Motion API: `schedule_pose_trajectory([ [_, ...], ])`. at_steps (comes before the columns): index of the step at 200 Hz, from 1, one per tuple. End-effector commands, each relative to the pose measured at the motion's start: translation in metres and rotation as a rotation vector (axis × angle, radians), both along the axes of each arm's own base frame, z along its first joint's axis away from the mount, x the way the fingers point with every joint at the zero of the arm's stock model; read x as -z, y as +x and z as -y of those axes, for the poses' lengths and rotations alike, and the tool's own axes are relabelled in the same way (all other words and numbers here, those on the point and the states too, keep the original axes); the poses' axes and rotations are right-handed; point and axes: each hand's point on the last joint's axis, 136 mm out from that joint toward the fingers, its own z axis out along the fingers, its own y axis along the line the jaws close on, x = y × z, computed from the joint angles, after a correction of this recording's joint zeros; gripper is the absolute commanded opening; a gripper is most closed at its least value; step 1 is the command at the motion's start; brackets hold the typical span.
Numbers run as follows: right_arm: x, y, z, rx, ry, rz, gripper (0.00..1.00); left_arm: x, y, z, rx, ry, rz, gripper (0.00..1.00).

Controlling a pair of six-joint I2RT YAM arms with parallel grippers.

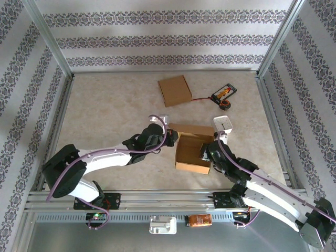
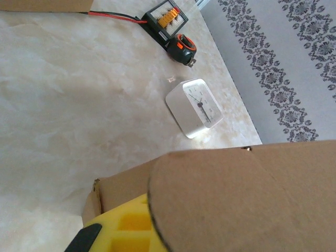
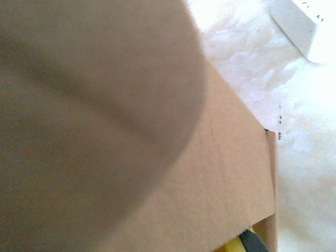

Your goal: Fold the paper box

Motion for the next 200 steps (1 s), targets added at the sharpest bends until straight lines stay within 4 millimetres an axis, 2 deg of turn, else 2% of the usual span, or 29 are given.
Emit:
schedule_pose_trajectory([
  [1, -0.011, 0.003, 0.007, 0.072, 0.03, 0.019, 0.03, 0.037, -0.035, -0.002, 0.099, 0.107, -0.088, 0.04],
  [34, -0.036, 0.019, 0.003, 0.105, 0.057, 0.087, 0.0, 0.013, -0.025, 0.0, 0.089, 0.094, 0.013, 0.04],
  [57, -0.05, 0.034, -0.015, 0.065, 0.078, 0.133, 0.0, -0.004, -0.013, 0.002, 0.061, 0.084, 0.082, 0.04],
  [77, -0.06, 0.053, -0.035, 0.015, 0.058, 0.172, 0.0, -0.02, 0.003, -0.006, -0.002, 0.138, 0.176, 0.04],
  [102, -0.073, 0.083, -0.062, -0.041, 0.043, 0.197, 0.0, -0.045, 0.028, -0.026, -0.078, 0.215, 0.277, 0.04],
  [129, -0.08, 0.112, -0.087, -0.075, 0.044, 0.206, 0.0, -0.066, 0.054, -0.06, -0.171, 0.268, 0.35, 0.04],
  [170, -0.073, 0.151, -0.134, -0.145, 0.105, 0.197, 0.0, -0.084, 0.081, -0.112, -0.251, 0.342, 0.429, 0.04],
  [189, -0.065, 0.164, -0.159, -0.192, 0.134, 0.166, 0.0, -0.083, 0.094, -0.136, -0.283, 0.401, 0.416, 0.04],
  [200, -0.054, 0.168, -0.167, -0.202, 0.134, 0.142, 0.0, -0.078, 0.099, -0.145, -0.282, 0.417, 0.41, 0.04],
])
